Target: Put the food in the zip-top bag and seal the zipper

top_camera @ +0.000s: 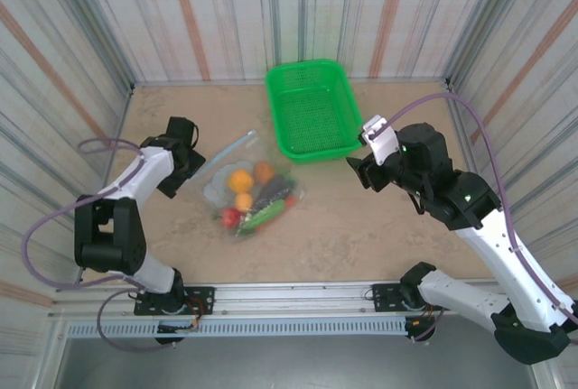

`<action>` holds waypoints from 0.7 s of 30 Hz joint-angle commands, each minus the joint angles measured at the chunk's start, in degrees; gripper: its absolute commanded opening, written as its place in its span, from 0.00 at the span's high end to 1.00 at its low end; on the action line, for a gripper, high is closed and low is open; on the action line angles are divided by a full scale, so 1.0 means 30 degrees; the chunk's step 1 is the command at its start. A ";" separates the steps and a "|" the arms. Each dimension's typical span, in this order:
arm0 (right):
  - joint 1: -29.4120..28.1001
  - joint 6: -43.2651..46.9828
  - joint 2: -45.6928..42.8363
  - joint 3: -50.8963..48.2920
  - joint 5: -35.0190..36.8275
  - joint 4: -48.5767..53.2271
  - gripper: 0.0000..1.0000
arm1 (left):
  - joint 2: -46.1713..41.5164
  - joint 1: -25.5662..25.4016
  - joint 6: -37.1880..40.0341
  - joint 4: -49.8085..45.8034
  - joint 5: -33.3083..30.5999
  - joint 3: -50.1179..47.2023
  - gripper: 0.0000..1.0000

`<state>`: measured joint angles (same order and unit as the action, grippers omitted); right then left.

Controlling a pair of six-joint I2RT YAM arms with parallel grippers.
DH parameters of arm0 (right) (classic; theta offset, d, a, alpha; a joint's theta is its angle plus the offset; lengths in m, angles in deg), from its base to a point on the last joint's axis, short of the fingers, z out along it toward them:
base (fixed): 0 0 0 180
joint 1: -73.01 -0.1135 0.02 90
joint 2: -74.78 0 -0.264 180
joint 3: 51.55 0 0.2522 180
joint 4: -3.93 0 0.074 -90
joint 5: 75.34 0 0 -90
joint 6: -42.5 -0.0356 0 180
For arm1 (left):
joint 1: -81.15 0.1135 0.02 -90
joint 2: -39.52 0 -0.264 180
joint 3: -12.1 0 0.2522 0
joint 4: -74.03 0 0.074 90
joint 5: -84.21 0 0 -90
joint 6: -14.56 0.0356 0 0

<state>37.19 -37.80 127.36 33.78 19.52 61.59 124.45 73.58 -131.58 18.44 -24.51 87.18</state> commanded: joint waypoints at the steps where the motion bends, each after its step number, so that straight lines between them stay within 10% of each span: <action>1: 0.0650 -0.0805 -0.0193 -0.0430 0.0607 -0.0262 0.12 | -0.3256 -0.0850 0.3051 -0.0574 -0.6032 0.1049 0.01; 4: 0.1204 -0.1190 -0.0199 -0.0578 0.0785 -0.0502 0.01 | -0.5983 -0.2172 0.7941 0.2830 -0.7279 0.0369 0.01; 9: 0.1287 -0.0912 -0.2323 -0.3715 0.1285 -0.3426 0.01 | -1.0751 -0.3035 1.5170 0.9244 0.0406 -0.2003 0.01; 15: 0.2210 -0.1284 -0.6290 -1.1320 0.1758 -1.2167 0.01 | -1.1948 -0.3791 1.7374 1.4035 0.0104 -0.5245 0.01; 21: 0.6525 -0.3284 -0.2822 -1.4097 0.0888 -1.6415 0.01 | -0.8846 -0.2530 1.8389 1.7538 0.2208 -0.7827 0.01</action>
<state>52.36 -43.07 113.98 -6.21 22.26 24.35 93.89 63.37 -79.74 63.01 -22.89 66.66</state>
